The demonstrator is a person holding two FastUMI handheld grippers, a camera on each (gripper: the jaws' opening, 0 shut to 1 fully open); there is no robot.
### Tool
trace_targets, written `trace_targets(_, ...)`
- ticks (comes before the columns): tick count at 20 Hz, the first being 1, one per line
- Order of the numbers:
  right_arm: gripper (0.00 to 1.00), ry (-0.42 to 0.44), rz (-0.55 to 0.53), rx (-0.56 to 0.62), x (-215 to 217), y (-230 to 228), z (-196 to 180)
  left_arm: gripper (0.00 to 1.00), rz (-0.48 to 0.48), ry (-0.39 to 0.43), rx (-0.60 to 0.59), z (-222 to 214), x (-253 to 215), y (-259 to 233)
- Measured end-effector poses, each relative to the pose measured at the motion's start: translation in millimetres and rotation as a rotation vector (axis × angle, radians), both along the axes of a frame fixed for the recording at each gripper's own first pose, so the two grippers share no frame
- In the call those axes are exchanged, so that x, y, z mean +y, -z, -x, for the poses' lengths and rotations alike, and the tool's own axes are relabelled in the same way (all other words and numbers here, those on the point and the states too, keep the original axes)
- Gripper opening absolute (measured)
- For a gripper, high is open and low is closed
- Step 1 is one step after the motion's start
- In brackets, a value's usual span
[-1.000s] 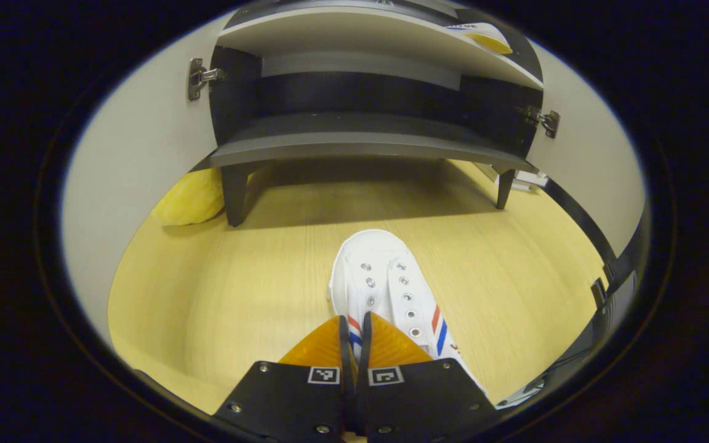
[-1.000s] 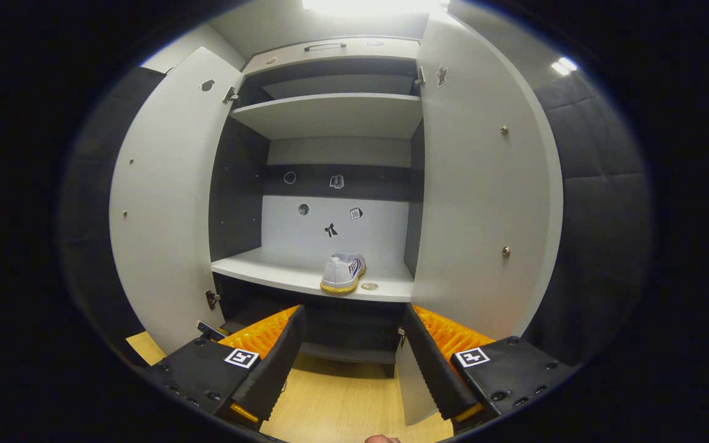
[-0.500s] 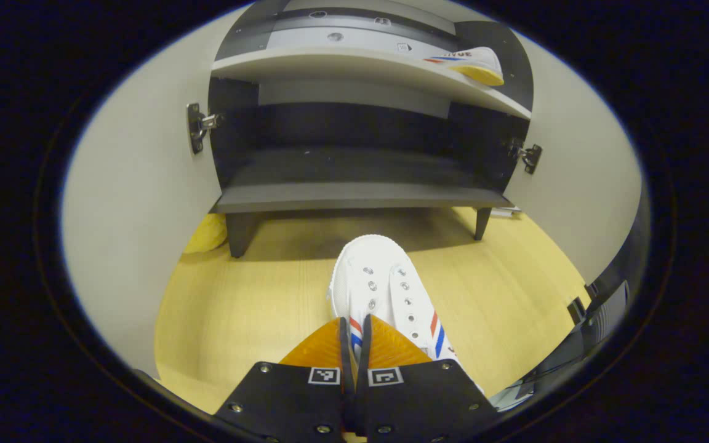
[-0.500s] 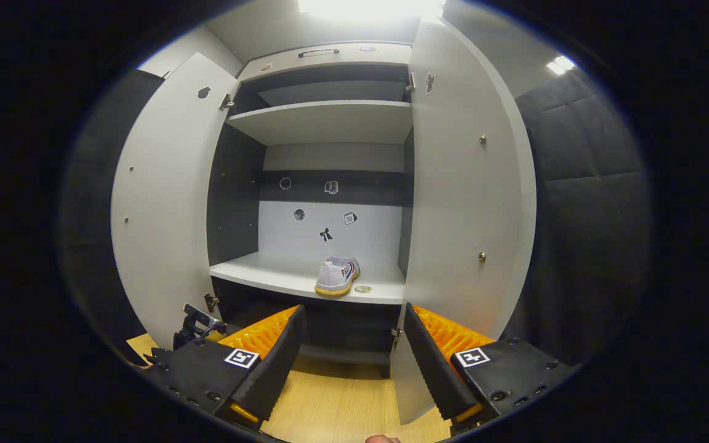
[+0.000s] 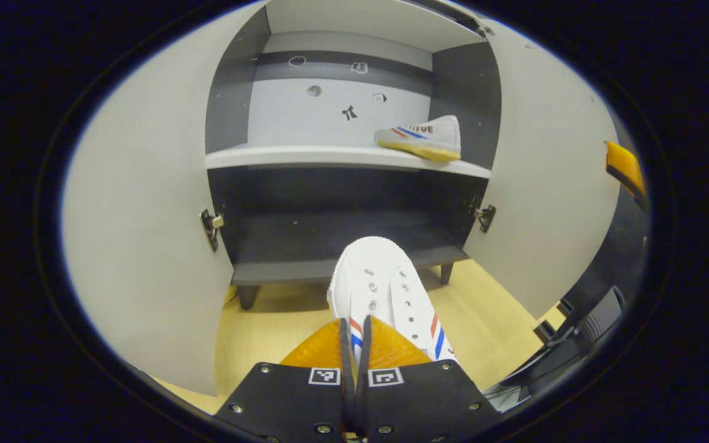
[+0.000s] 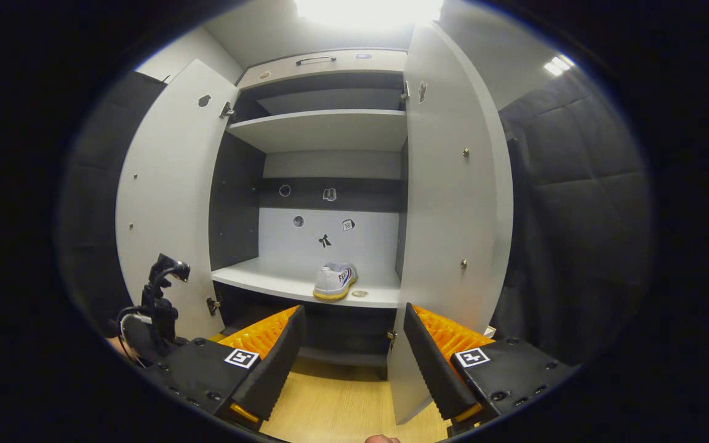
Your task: Grab one shoe with the right hand and put it into the shoe cabinet, grab the other shoe with the left hand and put it into the shoe cabinet; then close the right door with the right hand and the left door with the left hand.
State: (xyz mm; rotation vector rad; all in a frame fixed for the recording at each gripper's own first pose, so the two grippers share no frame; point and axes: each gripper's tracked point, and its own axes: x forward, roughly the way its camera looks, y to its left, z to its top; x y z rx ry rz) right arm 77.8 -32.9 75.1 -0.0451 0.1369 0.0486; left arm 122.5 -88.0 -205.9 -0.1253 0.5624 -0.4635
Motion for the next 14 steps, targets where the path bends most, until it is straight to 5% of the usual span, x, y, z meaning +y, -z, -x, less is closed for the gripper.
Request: trace_targets(14,0.96,-0.016,-0.014,-0.002,-8.4,28.1,15.9,0.01,0.036,-0.064,-0.253,-0.4,2.9,-5.9)
